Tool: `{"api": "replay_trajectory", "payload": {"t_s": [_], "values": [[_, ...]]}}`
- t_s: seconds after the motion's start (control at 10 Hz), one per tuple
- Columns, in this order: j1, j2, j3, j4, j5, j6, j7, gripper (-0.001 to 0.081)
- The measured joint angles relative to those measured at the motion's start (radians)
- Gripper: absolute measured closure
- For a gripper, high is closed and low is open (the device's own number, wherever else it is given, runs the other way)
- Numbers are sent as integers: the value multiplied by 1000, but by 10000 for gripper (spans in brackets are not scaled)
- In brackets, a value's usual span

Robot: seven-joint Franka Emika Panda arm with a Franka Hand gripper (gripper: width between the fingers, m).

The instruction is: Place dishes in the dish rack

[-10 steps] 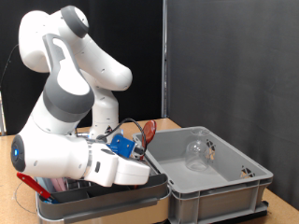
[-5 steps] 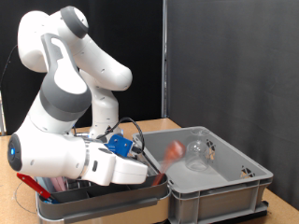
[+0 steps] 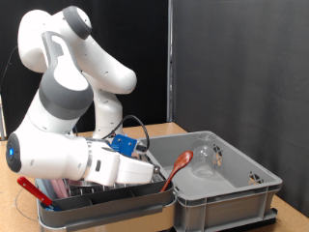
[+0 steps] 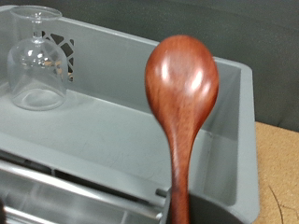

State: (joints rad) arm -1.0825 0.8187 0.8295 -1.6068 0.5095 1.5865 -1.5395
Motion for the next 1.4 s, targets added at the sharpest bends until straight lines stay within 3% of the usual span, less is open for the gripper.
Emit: {"api": "replay_trajectory", "payload": {"t_s": [0.4, 0.8, 1.1, 1.3, 1.4], "values": [[-22, -8, 56, 36, 52, -39, -44, -3], [-65, -24, 149, 87, 128, -86, -69, -3], [-78, -47, 203, 116, 144, -126, -69, -3], [-79, -59, 204, 115, 144, -127, -70, -3], [-75, -53, 204, 116, 140, -180, -69, -3]]}}
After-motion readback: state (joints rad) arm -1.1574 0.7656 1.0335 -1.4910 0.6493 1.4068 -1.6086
